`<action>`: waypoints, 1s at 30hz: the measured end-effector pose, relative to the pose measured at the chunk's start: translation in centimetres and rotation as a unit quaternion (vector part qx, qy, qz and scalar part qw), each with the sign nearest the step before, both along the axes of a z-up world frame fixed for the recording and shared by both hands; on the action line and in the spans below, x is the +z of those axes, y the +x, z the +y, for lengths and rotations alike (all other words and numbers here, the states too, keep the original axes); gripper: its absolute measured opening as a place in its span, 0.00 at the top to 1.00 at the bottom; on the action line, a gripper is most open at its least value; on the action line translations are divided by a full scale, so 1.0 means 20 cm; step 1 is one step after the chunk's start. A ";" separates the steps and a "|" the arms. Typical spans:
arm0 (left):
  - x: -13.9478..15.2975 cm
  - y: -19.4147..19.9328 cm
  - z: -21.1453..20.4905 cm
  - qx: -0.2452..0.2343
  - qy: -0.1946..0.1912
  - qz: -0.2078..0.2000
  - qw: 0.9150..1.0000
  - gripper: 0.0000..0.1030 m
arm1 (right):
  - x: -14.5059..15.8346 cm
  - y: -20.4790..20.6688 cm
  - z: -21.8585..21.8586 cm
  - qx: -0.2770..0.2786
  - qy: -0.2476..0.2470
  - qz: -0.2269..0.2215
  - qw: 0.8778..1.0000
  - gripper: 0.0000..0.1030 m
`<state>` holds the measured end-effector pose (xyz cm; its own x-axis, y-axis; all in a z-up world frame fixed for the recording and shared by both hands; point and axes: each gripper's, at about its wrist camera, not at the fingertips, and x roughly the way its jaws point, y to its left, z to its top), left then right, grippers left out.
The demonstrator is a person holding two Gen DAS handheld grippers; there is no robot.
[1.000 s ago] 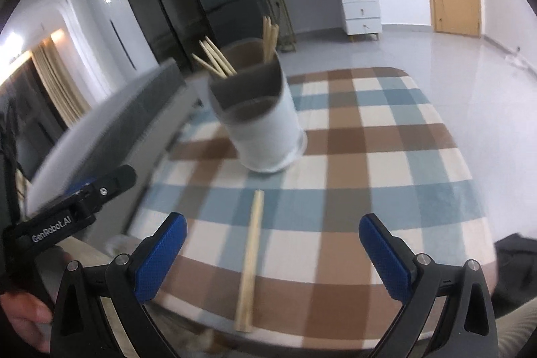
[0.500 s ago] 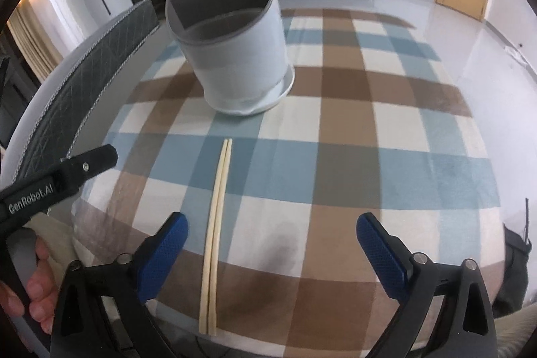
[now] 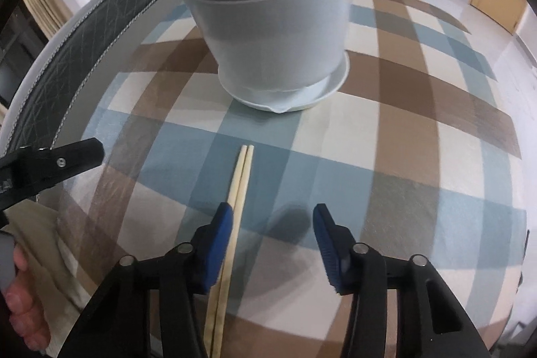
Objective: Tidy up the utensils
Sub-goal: 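Close the right tool on a chopstick while the left tool grasps the other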
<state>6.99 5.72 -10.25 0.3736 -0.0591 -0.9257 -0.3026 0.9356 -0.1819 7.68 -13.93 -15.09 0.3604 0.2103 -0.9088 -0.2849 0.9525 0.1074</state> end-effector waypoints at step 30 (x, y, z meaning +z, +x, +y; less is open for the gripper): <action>-0.02 0.01 0.02 -0.016 -0.020 -0.019 0.999 0.08 | 0.09 0.16 -0.16 -0.032 0.061 -0.016 0.998 0.97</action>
